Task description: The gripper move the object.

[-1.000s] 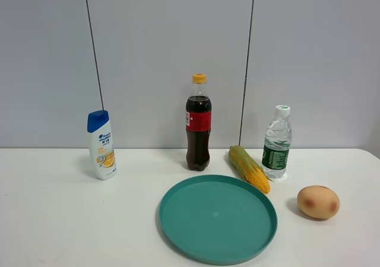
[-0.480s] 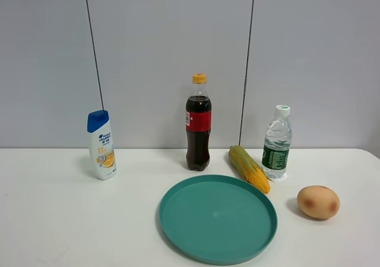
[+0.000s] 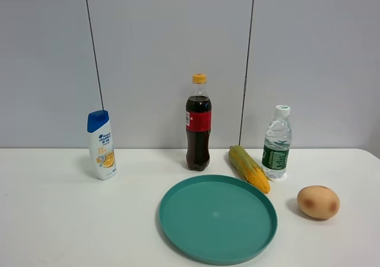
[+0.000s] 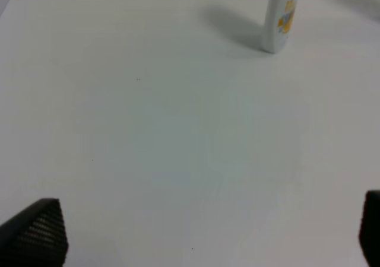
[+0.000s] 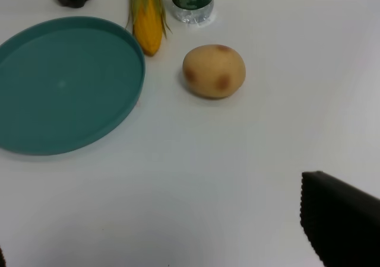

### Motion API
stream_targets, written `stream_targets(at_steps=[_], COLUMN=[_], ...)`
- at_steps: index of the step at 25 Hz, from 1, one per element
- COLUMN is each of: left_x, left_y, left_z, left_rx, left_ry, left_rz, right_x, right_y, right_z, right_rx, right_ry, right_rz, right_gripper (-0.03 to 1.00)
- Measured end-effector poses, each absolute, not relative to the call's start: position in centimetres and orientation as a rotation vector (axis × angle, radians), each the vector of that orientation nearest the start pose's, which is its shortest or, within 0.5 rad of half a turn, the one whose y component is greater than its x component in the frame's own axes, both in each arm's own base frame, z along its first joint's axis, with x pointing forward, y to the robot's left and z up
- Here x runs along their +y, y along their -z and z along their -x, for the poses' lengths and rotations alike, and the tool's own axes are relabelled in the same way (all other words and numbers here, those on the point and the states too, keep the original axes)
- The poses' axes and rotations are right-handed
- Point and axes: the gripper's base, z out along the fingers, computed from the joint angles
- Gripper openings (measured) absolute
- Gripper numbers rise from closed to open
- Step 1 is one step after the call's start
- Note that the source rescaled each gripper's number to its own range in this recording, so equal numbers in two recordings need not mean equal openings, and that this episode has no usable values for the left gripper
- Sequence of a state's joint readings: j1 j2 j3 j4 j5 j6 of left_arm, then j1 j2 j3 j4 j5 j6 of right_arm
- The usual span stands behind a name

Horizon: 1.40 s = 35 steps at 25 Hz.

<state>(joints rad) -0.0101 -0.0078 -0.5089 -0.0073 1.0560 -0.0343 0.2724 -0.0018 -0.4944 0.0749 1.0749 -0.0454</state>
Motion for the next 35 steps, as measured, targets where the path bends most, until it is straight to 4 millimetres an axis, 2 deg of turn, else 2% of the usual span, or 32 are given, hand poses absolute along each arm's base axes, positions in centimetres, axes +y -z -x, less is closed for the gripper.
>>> stream_targets(at_steps=[11,22,35], left_x=[-0.05,-0.05,-0.05], left_y=[-28.01,-28.01,-28.01], left_z=[0.7,0.7,0.7], left_rx=[2.023,2.023,2.023], left_ry=[0.037,0.037,0.037], left_rz=[0.024,0.024,0.024], right_x=[0.44,0.61,0.61], right_y=[-27.47,-27.47,-27.47], right_z=[0.66,0.51,0.5], right_rx=[2.043,2.06,2.06], right_ry=[-0.218,-0.042,-0.038], right_rz=[0.314,0.019,0.012], right_gripper=[0.99,0.99,0.99])
